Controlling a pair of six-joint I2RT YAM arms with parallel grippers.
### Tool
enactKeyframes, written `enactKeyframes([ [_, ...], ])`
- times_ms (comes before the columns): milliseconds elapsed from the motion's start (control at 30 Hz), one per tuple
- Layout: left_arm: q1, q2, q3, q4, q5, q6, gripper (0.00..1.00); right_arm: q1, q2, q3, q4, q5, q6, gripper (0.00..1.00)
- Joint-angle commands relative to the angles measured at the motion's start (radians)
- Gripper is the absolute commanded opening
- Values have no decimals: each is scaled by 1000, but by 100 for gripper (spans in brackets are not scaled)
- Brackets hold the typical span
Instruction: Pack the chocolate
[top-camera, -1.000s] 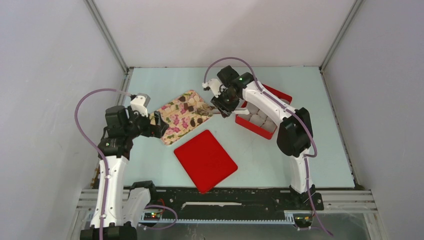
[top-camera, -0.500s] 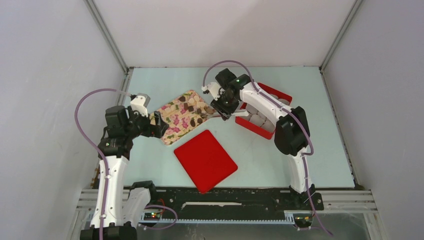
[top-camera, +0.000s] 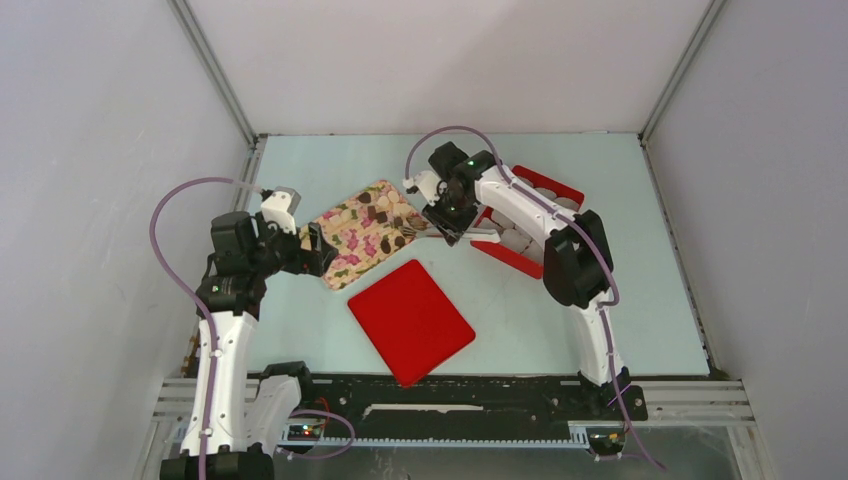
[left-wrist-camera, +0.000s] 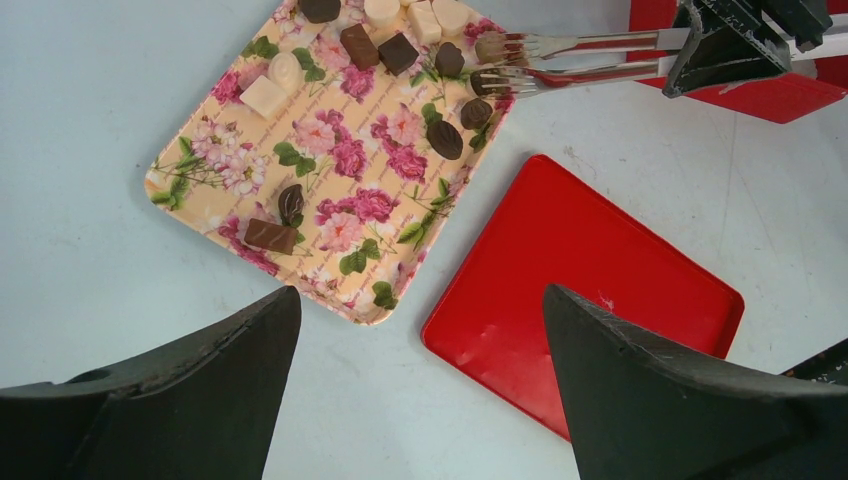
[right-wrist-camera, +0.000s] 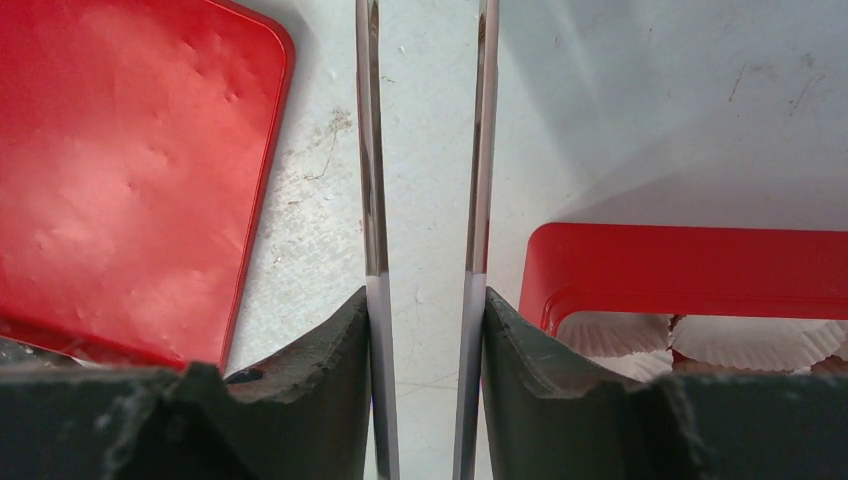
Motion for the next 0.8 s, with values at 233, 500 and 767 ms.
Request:
enactKeyframes([
  [233, 7, -5, -24, 24, 4, 15, 95, -8, -84, 62, -30, -65, 2, 24],
  [500, 7, 30, -17, 42, 23, -12, 95, -76, -186, 32, -38, -108, 11, 22],
  [767, 6, 111, 18, 70, 35, -61, 93, -222, -349, -138, 12, -137, 19, 20],
])
